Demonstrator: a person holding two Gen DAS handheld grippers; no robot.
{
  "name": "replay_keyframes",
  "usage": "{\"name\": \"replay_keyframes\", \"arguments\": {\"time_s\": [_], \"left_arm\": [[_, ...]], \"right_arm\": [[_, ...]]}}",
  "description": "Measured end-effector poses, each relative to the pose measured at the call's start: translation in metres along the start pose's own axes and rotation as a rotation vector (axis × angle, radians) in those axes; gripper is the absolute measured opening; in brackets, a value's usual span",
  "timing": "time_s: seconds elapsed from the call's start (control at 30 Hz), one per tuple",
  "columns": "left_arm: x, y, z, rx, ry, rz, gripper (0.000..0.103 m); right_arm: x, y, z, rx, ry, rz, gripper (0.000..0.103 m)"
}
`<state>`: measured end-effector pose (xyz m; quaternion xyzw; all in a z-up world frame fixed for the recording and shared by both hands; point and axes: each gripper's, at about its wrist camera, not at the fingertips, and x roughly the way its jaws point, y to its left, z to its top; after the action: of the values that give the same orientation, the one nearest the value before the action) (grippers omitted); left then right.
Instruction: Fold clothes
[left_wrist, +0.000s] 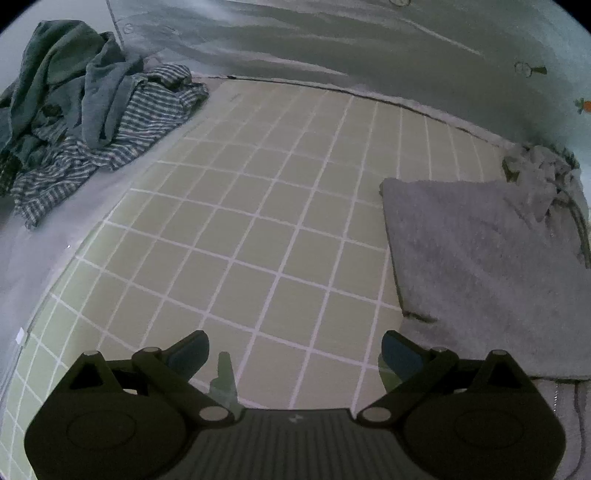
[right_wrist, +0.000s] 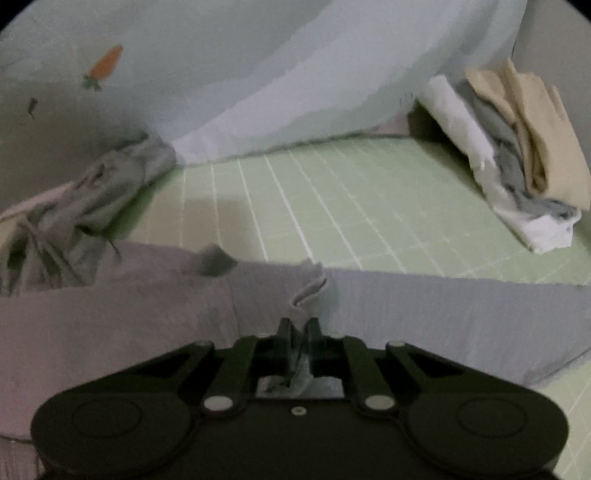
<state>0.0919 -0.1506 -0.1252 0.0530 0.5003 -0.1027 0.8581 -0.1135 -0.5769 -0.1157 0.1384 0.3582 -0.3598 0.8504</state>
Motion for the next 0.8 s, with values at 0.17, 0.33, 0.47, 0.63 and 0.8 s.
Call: {"name": "replay_keyframes", "arguments": {"time_s": [0.17, 0.33, 0.47, 0.63, 0.8], "left_arm": [[-0.004, 0.009, 0.002, -0.015, 0.005, -0.005, 0.099], [-0.013, 0.02, 0.006, 0.011, -0.009, -0.008, 0.099], [-0.021, 0.037, 0.01, 0.025, -0.022, -0.023, 0.099], [-0.026, 0.066, 0.008, 0.05, -0.027, -0.032, 0.099], [-0.031, 0.096, -0.003, 0.082, -0.009, -0.043, 0.099]], "right_arm": [[-0.032, 0.005, 0.008, 0.089, -0.063, 0.127, 0.008], [-0.059, 0.038, 0.011, 0.15, -0.101, 0.283, 0.008], [-0.075, 0.084, 0.01, 0.115, -0.115, 0.356, 0.008], [-0.089, 0.15, -0.003, 0.092, -0.114, 0.444, 0.008], [-0.09, 0.219, -0.034, 0.057, -0.073, 0.514, 0.008]]}}
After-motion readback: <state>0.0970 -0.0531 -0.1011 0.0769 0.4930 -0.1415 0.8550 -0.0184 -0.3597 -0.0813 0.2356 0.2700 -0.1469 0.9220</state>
